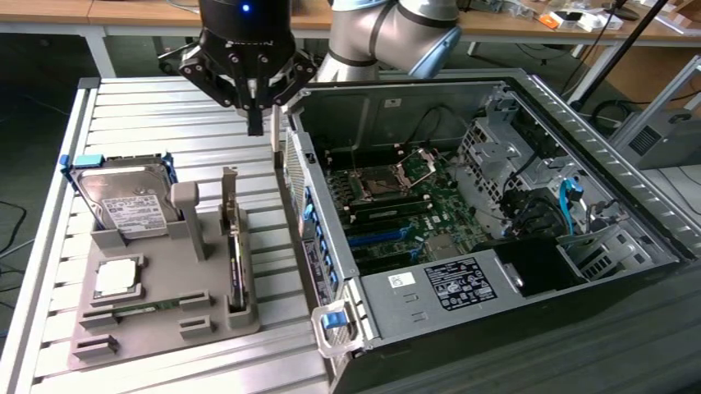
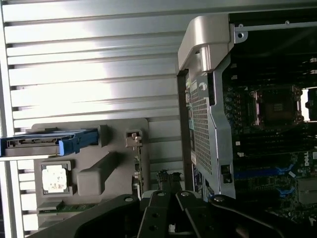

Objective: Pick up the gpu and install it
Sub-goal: 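Reach for the gpu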

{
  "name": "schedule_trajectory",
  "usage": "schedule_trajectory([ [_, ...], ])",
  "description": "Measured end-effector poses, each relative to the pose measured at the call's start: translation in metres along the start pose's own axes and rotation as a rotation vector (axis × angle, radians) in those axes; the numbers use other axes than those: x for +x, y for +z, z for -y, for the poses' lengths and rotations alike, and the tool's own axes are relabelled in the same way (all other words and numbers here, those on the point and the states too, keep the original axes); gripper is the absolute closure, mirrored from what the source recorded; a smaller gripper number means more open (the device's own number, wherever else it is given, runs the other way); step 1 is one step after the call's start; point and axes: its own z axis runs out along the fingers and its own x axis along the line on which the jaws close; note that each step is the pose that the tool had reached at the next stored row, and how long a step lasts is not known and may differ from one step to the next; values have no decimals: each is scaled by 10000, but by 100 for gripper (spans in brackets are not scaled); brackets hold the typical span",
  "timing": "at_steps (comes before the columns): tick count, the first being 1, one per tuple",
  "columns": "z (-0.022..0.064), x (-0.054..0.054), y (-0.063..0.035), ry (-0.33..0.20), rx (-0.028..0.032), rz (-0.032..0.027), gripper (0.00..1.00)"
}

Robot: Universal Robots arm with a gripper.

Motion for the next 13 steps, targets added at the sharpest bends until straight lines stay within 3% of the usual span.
schedule_trajectory([
  [13, 11, 149, -4, -1, 0, 0, 89],
])
